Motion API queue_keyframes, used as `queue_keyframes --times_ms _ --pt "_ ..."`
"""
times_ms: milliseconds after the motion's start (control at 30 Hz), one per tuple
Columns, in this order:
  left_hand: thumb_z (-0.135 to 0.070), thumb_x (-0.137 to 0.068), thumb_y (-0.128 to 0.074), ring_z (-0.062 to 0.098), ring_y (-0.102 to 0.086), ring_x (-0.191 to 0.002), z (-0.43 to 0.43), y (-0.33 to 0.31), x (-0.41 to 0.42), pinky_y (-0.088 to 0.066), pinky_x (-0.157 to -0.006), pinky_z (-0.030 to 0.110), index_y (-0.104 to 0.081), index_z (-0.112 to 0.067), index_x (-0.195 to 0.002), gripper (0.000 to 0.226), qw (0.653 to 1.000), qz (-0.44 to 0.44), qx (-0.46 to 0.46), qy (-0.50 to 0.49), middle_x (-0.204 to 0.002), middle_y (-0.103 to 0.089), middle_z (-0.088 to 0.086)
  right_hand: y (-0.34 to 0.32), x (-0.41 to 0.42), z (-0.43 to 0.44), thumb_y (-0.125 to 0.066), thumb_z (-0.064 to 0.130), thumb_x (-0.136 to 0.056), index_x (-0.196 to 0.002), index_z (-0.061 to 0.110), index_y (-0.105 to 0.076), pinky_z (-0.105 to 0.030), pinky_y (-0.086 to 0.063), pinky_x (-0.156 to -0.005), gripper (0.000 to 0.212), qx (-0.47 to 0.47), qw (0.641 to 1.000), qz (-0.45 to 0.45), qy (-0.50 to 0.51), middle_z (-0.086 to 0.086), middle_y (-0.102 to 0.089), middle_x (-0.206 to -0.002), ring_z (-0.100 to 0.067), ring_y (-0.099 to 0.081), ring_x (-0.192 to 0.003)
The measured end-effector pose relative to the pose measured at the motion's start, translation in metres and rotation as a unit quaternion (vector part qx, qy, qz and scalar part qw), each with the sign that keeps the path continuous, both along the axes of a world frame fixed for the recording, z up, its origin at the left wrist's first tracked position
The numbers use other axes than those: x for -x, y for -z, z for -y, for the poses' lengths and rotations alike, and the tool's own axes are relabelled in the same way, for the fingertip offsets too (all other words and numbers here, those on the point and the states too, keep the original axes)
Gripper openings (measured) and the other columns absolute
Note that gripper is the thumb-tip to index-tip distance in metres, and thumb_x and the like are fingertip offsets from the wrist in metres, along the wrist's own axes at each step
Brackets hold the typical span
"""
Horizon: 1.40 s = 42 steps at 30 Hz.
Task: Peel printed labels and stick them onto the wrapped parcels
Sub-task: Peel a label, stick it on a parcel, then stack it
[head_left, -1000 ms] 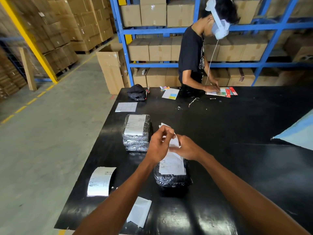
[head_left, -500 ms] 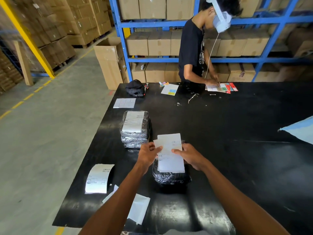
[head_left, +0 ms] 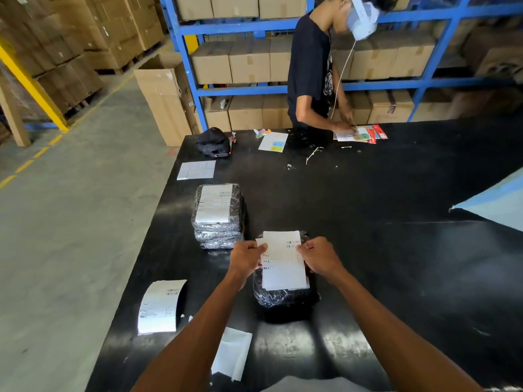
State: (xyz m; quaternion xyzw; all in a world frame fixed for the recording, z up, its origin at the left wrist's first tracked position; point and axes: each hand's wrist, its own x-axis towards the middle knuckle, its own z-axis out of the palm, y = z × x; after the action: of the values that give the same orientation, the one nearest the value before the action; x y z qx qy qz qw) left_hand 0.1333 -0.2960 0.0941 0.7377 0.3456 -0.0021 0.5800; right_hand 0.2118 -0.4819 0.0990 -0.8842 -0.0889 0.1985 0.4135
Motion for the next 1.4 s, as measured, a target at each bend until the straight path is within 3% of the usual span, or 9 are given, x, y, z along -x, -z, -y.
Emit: queue_keyframes --times_ms 167,367,567,867,967,1033,1100,1300,1400 --pt "-0.027 -0.091 -0.07 0.02 -0.06 -0.063 -0.004 0.013 -0.003 -0.051 -0.06 0.029 -0.062 0.011 -0.081 0.04 1.0 -0.003 0.011 0.001 -0.088 -0.074 0.023 0.005 -0.005 0.0 -0.062 0.019 -0.092 -0.051 0.017 -0.04 -0.027 -0.042 -0.052 0.046 0.027 1.0 0.008 -0.008 0.003 -0.043 -0.045 -0.018 -0.047 -0.044" --pt "-0.026 -0.085 -0.071 0.019 -0.053 -0.06 -0.003 0.017 -0.007 -0.046 -0.058 0.029 -0.051 -0.014 -0.058 0.035 1.0 -0.003 -0.017 -0.002 -0.064 -0.059 0.008 0.002 -0.008 -0.002 -0.063 0.017 -0.089 -0.05 0.017 -0.042 -0.041 -0.059 -0.054 0.044 0.056 0.998 0.008 -0.022 0.002 -0.046 -0.045 -0.015 -0.052 -0.042" --pt "-0.023 -0.086 -0.071 0.016 -0.044 -0.051 -0.003 0.021 -0.008 -0.041 -0.053 0.024 -0.046 -0.018 -0.053 0.041 1.0 0.001 -0.022 -0.008 -0.057 -0.05 0.004 -0.003 -0.009 -0.006 -0.062 0.015 -0.087 -0.046 0.017 -0.036 -0.027 -0.041 -0.049 0.049 0.081 0.997 0.005 -0.019 0.003 -0.043 -0.043 -0.016 -0.051 -0.041" --pt "-0.02 -0.086 -0.072 0.016 -0.04 -0.05 -0.003 0.025 -0.008 -0.045 -0.054 0.023 -0.043 -0.021 -0.048 0.048 0.999 0.002 -0.051 -0.012 -0.051 -0.045 0.0 -0.012 -0.012 -0.016 -0.061 0.025 -0.084 -0.058 0.016 -0.046 -0.03 -0.043 -0.06 0.031 0.142 0.989 -0.013 -0.035 -0.001 -0.059 -0.065 -0.03 -0.065 -0.07" --pt "-0.019 -0.087 -0.071 0.019 -0.046 -0.057 -0.003 0.025 -0.008 -0.046 -0.054 0.022 -0.042 -0.02 -0.049 0.048 0.999 0.001 -0.053 -0.01 -0.058 -0.05 0.006 -0.016 -0.013 -0.019 -0.059 0.027 -0.088 -0.064 0.019 -0.048 -0.028 -0.042 -0.06 0.028 0.183 0.98 0.01 -0.071 0.003 -0.057 -0.066 -0.028 -0.062 -0.073" --pt "-0.019 -0.088 -0.071 0.018 -0.047 -0.056 -0.004 0.024 -0.009 -0.045 -0.052 0.02 -0.042 -0.02 -0.049 0.049 0.998 -0.001 -0.058 -0.006 -0.059 -0.051 0.007 -0.018 -0.014 -0.02 -0.057 0.029 -0.091 -0.086 0.018 -0.063 -0.029 -0.048 -0.063 0.014 0.218 0.97 0.036 -0.107 0.001 -0.067 -0.079 -0.026 -0.066 -0.078" --pt "-0.019 -0.087 -0.071 0.014 -0.042 -0.048 -0.004 0.021 -0.008 -0.042 -0.05 0.017 -0.039 -0.021 -0.047 0.052 0.998 -0.002 -0.07 0.0 -0.053 -0.047 0.002 -0.019 -0.015 -0.023 -0.055 0.034 -0.094 -0.107 0.013 -0.067 -0.031 -0.053 -0.069 0.028 0.256 0.955 0.069 -0.134 -0.005 -0.073 -0.093 -0.027 -0.07 -0.086" --pt "-0.017 -0.086 -0.071 0.009 -0.034 -0.04 -0.002 0.02 -0.006 -0.047 -0.055 0.024 -0.038 -0.021 -0.047 0.051 0.995 0.0 -0.095 0.0 -0.044 -0.039 -0.006 -0.024 -0.018 -0.025 -0.054 0.053 -0.097 -0.097 0.011 -0.069 -0.037 -0.058 -0.084 0.045 0.331 0.916 0.122 -0.193 -0.003 -0.067 -0.074 -0.025 -0.074 -0.084" --pt "-0.017 -0.088 -0.07 0.008 -0.035 -0.039 0.0 0.019 -0.005 -0.045 -0.051 0.021 -0.04 -0.02 -0.049 0.049 0.996 0.002 -0.091 -0.001 -0.043 -0.04 -0.006 -0.027 -0.018 -0.02 -0.056 0.055 -0.096 -0.098 0.013 -0.066 -0.034 -0.053 -0.076 0.043 0.336 0.896 0.22 -0.191 -0.003 -0.071 -0.089 -0.023 -0.071 -0.087"
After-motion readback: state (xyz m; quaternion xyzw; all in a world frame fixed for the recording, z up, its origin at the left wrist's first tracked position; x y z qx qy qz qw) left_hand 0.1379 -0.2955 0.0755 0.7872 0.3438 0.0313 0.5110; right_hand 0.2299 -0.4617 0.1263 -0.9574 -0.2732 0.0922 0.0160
